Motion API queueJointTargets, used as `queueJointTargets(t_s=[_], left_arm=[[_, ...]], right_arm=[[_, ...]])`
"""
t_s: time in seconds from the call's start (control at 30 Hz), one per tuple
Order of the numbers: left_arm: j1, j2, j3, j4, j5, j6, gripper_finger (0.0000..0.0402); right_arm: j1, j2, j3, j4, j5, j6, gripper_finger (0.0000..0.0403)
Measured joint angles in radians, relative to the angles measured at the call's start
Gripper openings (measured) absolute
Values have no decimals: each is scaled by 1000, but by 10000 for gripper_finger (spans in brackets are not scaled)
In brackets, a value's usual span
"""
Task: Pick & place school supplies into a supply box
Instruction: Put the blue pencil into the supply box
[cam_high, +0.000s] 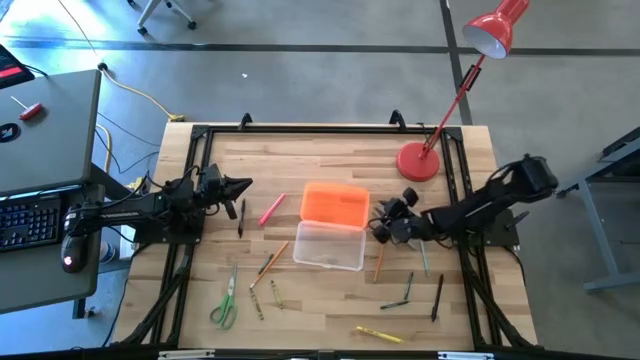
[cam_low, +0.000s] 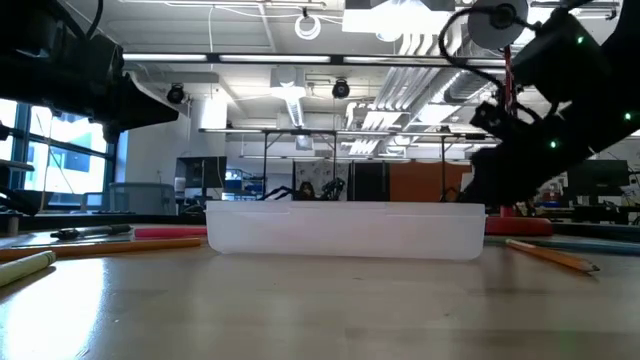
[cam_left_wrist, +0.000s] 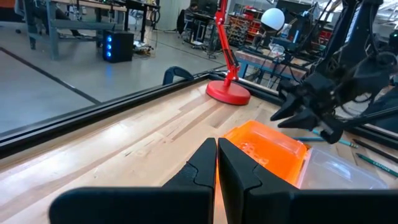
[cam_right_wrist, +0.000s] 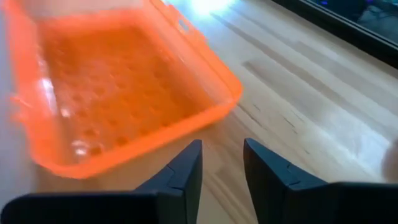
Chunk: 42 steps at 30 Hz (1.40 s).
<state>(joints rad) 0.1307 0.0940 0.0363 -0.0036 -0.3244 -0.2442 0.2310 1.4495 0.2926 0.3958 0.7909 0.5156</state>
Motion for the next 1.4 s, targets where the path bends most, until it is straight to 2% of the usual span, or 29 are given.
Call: queueJointTargets(t_s=[0.17,0.33,0.57,0.73,1.0,1.13,1.3,1.4], left_arm=[[0,0,0,0,0,-1,44],[0,0,0,0,0,-1,44],[0,0,0,0,1,-1,44],[0,0,0,-1,1,-1,44],[0,0,0,-4,2,-1,44],[0,0,0,-4,2,-1,44],[0,0,0,-5,2,-1,44],[0,0,0,-5,2,-1,44]], right_arm=[[1,-27,-2,-50,-130,-5,90],[1,48,-2,-77,-142,91,95],[3,223,1,40,-87,164,105],[5,327,7,84,33,300,107],[18,401,5,172,78,285,93],[21,402,4,161,87,288,71],[21,402,3,148,104,258,11],[25,403,1,162,116,247,13]])
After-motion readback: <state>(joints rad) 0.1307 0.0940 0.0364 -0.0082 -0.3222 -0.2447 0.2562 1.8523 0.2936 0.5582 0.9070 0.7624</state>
